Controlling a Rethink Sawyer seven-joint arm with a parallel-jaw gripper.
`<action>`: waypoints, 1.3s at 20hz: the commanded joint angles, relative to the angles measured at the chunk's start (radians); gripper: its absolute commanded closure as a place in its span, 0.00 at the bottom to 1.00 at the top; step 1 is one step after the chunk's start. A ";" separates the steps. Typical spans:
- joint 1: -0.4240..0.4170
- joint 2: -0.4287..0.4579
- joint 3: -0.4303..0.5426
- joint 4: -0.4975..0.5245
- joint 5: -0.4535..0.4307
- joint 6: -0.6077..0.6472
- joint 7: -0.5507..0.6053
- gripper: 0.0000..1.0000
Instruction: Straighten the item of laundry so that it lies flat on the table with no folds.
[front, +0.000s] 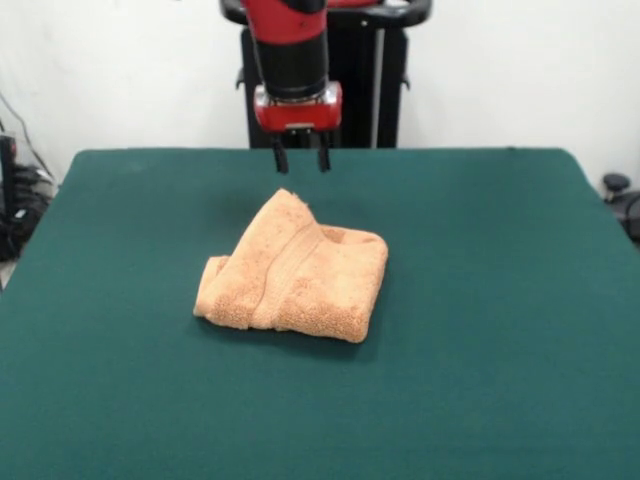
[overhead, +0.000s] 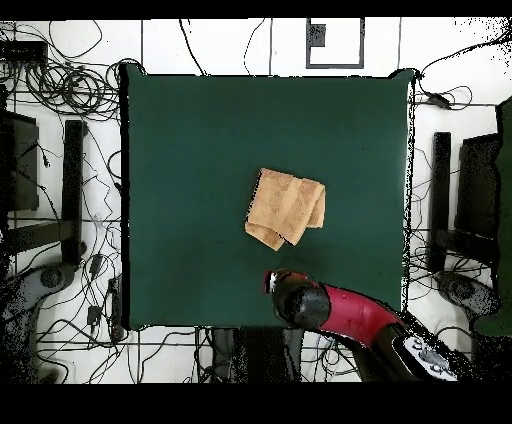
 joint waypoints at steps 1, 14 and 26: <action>0.001 0.108 0.124 -0.129 -0.027 -0.065 0.073 0.00; -0.045 0.097 0.142 -0.151 -0.078 -0.019 0.044 0.00; -0.112 0.062 0.191 -0.169 -0.097 0.093 -0.014 0.00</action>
